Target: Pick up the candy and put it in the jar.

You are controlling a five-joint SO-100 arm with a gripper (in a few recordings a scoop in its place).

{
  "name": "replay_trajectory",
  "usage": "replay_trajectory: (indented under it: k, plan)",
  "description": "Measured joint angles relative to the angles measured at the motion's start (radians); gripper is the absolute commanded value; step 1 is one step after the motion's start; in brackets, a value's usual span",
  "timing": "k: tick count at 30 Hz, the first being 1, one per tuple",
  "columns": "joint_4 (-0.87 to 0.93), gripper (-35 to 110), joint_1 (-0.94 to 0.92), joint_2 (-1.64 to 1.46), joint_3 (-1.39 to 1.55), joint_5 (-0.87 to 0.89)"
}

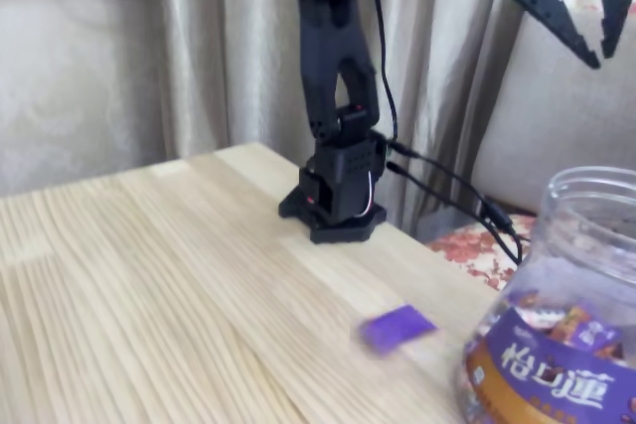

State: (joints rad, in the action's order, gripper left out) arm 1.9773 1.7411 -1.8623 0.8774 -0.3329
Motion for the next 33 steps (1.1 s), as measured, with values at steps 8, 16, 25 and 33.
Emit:
replay_trajectory:
  k: [8,16,25,33]
  plan:
    - [0.0,0,-0.242,-0.054,0.074,-0.058]
    - [-0.054,0,-0.994,-0.183,0.27,-0.339]
    - [-0.044,0,-1.543,-0.213,0.368,-0.486]
    - [-0.114,0,-1.729,-0.314,0.611,-0.449]
